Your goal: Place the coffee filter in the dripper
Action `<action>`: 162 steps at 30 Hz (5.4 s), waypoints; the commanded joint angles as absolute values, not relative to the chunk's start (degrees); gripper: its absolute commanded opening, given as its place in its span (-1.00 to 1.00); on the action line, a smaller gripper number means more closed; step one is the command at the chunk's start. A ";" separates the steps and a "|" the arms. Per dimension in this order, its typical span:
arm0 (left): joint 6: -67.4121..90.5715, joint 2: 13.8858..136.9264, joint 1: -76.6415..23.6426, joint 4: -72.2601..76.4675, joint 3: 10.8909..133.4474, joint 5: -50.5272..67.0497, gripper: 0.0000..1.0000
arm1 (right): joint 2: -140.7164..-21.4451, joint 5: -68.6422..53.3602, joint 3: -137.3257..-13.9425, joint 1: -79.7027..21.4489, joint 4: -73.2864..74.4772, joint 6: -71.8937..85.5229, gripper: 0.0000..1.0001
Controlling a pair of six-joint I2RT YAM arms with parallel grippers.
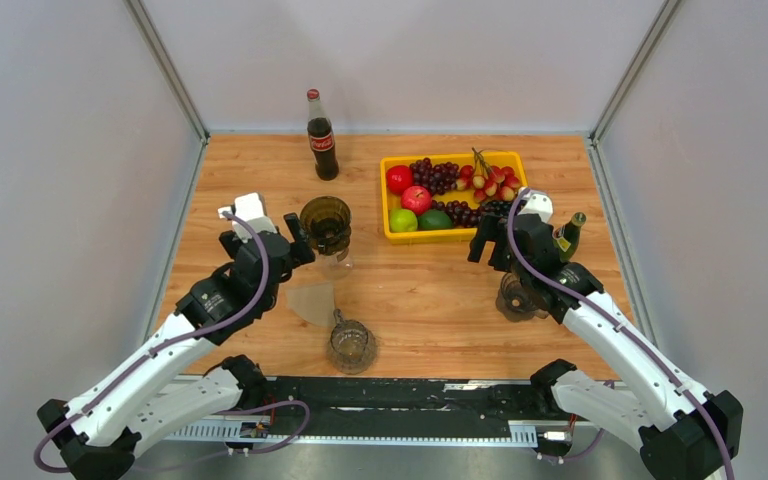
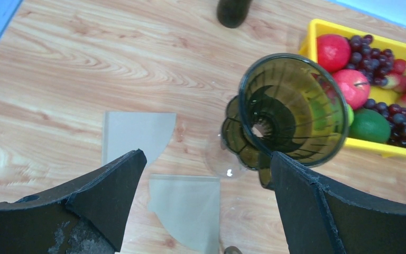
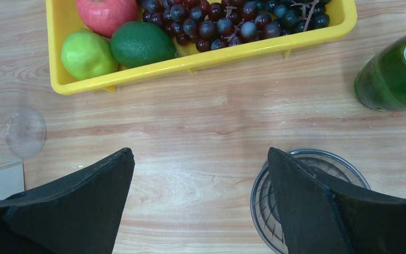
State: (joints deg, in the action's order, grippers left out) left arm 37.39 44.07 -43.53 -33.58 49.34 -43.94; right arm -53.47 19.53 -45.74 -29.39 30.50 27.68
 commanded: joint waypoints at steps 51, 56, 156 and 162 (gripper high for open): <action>60.22 36.93 -24.08 -7.07 7.35 -8.97 0.64 | -87.04 -19.38 -40.68 -39.46 -10.80 44.27 0.84; 59.64 38.30 -24.08 -5.00 6.97 -7.59 0.62 | -90.41 -19.43 -43.26 -41.38 -11.40 44.84 0.81; 63.65 57.81 -21.91 19.57 3.55 11.68 -0.10 | -109.57 -20.57 -56.01 -51.74 -18.17 51.20 -0.13; 63.39 54.79 -21.92 17.38 3.77 10.77 -0.08 | -108.11 -18.33 -55.38 -51.75 -16.99 52.24 -0.54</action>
